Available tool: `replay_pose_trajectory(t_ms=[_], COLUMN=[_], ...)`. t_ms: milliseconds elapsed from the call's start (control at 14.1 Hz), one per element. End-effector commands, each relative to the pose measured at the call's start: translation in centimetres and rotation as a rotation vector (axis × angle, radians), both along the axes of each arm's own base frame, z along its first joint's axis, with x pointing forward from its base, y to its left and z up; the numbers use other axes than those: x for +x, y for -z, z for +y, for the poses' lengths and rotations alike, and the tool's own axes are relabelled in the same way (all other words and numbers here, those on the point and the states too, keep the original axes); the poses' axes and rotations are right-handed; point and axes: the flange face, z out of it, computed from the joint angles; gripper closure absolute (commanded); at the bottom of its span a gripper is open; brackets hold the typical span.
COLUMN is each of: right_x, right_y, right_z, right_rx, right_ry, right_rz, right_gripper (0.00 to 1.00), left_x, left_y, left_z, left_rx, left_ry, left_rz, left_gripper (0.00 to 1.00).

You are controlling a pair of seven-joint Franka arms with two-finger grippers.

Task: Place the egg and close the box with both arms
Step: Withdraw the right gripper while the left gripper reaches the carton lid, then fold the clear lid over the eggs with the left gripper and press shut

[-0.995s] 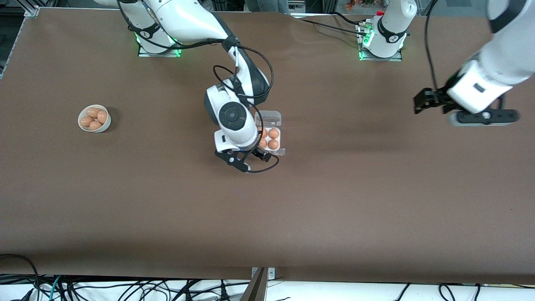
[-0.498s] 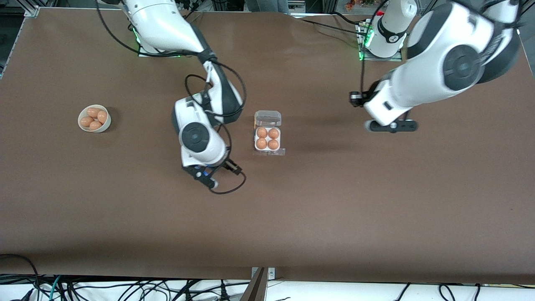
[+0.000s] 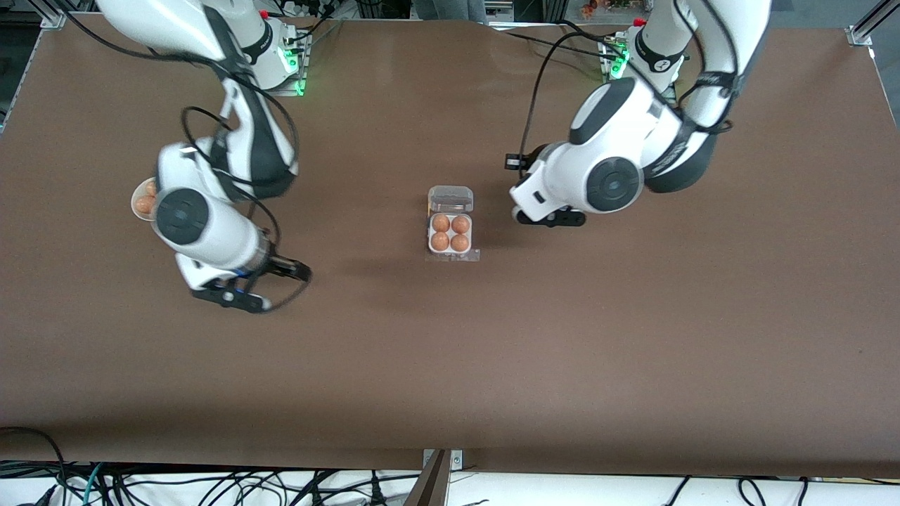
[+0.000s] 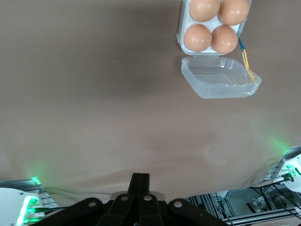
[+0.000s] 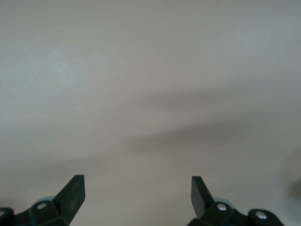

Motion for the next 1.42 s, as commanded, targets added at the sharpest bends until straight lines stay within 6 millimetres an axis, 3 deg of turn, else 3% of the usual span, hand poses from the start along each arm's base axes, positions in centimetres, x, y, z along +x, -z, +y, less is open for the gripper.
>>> replay_pose_trajectory(t_ms=[0, 355, 640, 782, 924, 995, 1066, 1209, 1351], right_x=[-4.0, -9.9, -10.7, -10.3, -9.8, -9.9, -9.9, -9.6, -8.9], right_y=[-5.2, -16.5, -24.2, -26.2, -26.1, -25.7, -25.9, -25.6, -25.4], right_z=[-7.0, -14.5, -16.6, -18.3, -18.8, -18.7, -18.5, -17.7, -17.6], right_rx=[0.025, 0.013, 0.008, 0.015, 0.02, 0.026, 0.037, 0.04, 0.039], right_ry=[-0.141, -0.069, -0.02, 0.016, 0.034, 0.035, 0.032, 0.02, 0.016], right_rz=[-0.036, -0.033, 0.022, -0.004, -0.016, -0.007, -0.01, -0.013, -0.039], right_gripper=[0.0, 0.0, 0.0, 0.0, 0.0, 0.0, 0.0, 0.0, 0.0], left_x=[-0.6, -4.3, -5.5, -4.9, -3.5, -2.2, -0.3, 3.7, 5.9], left_y=[3.2, 8.6, 11.5, 11.9, 11.9, 11.4, 9.6, 7.8, 6.7], left_z=[-5.0, -10.0, -12.0, -12.1, -11.8, -11.3, -11.1, -8.9, -7.6], left_rx=[0.012, 0.055, 0.063, 0.046, 0.029, 0.024, 0.006, 0.002, -0.008], left_ry=[-0.024, 0.028, 0.032, 0.008, -0.032, -0.055, -0.072, -0.111, -0.154], left_rz=[0.035, 0.079, 0.066, 0.037, -0.013, -0.048, -0.093, -0.184, -0.25], left_gripper=[1.0, 1.0, 1.0, 1.0, 1.0, 1.0, 1.0, 1.0, 1.0])
